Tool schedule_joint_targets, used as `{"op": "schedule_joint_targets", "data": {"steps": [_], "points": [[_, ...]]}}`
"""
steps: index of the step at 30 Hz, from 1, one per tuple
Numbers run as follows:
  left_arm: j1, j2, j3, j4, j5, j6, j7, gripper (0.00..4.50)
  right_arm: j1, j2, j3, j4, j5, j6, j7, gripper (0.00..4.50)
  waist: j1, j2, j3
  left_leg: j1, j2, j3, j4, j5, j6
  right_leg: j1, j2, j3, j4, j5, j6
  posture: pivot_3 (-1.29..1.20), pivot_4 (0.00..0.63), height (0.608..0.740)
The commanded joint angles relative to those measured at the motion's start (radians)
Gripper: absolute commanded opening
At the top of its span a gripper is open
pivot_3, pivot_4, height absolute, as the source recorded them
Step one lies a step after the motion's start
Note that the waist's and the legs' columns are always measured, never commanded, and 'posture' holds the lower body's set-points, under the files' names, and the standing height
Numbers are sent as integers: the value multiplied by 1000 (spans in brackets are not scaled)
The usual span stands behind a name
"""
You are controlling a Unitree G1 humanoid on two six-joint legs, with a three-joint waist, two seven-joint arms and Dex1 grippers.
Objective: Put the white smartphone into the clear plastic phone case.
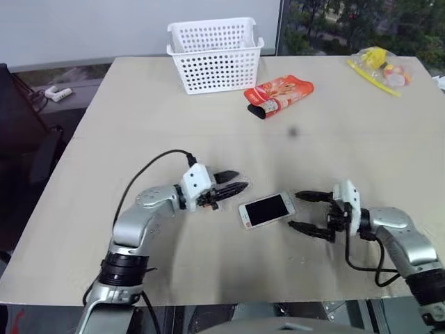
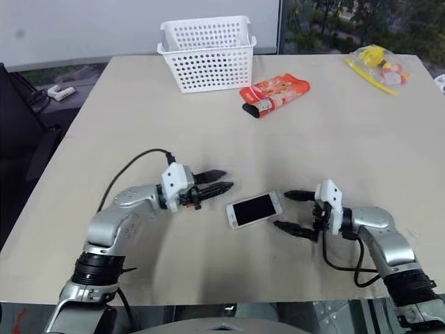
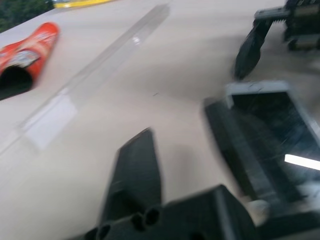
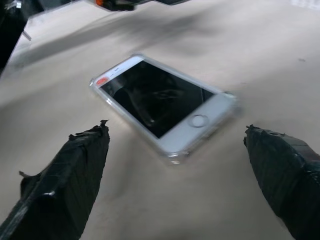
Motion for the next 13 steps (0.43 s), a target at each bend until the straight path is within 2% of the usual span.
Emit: {"op": "schedule_joint_targets", "data": {"steps": [1,2,3,9,13], "points": [[72,84,36,-34,23,-52,-30,3856,38,-64,-117,18,28,21,17,4500,3,2,7,0,-2,0,0,0,0,0,-1,0,0,-1,1,0,150,740],[88,101,40,-33,29,-71,-34,4244,40,-71,-133,31,25,11,21,4500,5,2,12,0,-3,0,0,0,0,1,-2,0,0,-1,1,0,150,740],[107,119,47,-38,31,-87,-42,4430,40,-77,-151,47,20,-7,23,4500,8,1,16,0,-4,0,1,0,1,1,-3,0,1,-1,1,0,150,740],[200,175,92,-52,49,-169,-45,4430,42,-102,-222,94,10,-66,51,4500,10,1,26,0,-5,0,10,-3,5,2,-4,1,6,-3,-2,0,150,740],[239,183,94,-62,59,-201,-45,4430,58,-113,-237,129,-16,-140,98,4500,9,0,27,0,-5,0,14,-3,5,1,-3,1,13,0,2,0,150,740]]}}
